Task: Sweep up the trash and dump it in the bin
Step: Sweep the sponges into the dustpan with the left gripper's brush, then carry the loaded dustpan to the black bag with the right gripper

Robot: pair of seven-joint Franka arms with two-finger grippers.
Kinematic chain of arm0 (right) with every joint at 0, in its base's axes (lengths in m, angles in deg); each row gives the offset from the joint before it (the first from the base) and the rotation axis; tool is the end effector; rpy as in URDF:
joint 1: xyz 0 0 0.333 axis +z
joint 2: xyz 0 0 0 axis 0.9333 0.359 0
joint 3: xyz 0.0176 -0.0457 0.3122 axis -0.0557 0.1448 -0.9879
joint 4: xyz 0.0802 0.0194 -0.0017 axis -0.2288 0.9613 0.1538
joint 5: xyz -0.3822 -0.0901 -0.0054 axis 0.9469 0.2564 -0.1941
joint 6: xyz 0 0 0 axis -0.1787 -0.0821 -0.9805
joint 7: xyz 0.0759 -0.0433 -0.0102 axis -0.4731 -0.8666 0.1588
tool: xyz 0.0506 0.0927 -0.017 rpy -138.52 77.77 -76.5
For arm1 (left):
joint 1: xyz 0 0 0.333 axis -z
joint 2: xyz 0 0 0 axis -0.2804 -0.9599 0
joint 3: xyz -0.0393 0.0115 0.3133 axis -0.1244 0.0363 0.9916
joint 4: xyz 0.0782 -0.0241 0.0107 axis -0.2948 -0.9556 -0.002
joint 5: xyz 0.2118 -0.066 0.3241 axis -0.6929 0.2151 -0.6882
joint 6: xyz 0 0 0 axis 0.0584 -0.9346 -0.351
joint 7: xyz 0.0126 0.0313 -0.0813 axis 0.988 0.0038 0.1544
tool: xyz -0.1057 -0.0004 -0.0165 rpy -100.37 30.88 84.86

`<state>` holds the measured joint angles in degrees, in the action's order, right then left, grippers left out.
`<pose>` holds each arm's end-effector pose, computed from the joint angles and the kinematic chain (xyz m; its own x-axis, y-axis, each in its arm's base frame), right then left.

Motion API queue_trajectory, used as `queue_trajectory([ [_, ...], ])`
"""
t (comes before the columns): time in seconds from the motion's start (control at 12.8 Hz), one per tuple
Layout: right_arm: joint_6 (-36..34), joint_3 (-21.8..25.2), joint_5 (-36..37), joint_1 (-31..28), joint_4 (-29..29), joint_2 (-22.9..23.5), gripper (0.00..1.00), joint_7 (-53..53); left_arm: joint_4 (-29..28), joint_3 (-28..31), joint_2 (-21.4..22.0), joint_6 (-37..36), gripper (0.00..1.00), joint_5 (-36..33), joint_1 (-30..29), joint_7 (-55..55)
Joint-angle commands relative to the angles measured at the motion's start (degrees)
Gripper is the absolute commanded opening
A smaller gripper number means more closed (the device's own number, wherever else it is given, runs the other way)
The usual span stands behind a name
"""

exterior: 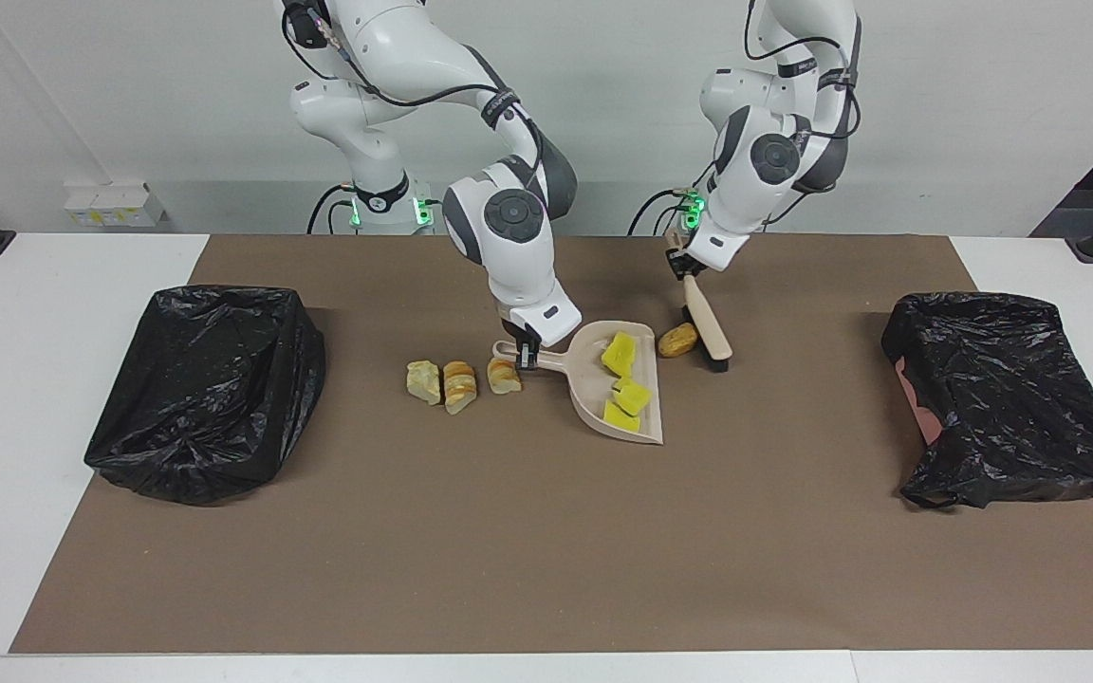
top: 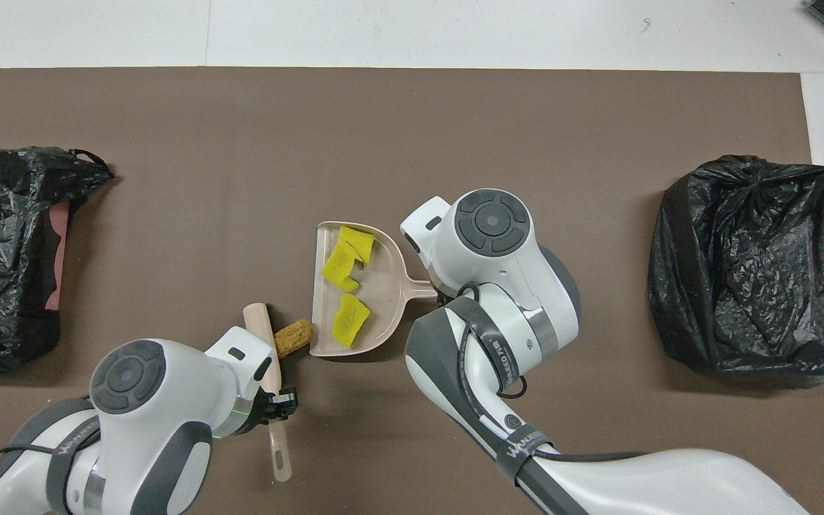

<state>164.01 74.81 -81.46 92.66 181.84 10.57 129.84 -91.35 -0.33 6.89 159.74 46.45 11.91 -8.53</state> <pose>0.5453 0.3273 0.3637 0.0965 0.9947 0.0357 0.9919 -0.0932 -0.0866 0.3570 -0.2162 0.3521 0.9509 0.1634 -0.2627 0.1976 -0.9741 0.1097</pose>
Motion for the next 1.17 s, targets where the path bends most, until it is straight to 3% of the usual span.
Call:
queue_trajectory([
  [0.0, 1.2, -0.5, -0.4, -0.4, 1.0, -0.2, 0.0, 1.4, 6.5, 0.5, -7.1, 3.5, 0.0, 5.9, 5.6, -0.7],
  [0.16, 1.2, -0.5, -0.4, -0.4, 1.0, -0.2, 0.0, 1.4, 7.8, 0.5, -7.7, 5.8, 0.0, 7.6, 7.8, -0.7],
  [0.39, 1.1, -0.5, -0.4, -0.4, 1.3, -0.2, 0.0, 1.3, 9.3, 1.3, -7.0, 4.1, 0.0, 6.9, 6.5, -0.7],
  [0.78, 0.7, -0.5, -0.7, -0.8, 1.1, -0.6, 0.0, -3.3, 19.8, 1.4, -4.3, -14.8, 0.0, 0.8, -3.4, -2.1],
  [1.09, -0.2, -0.5, -1.5, -5.0, 1.1, -5.1, 0.0, -2.9, 20.2, 1.4, -2.3, -22.1, 0.0, -0.4, -14.3, -15.1],
])
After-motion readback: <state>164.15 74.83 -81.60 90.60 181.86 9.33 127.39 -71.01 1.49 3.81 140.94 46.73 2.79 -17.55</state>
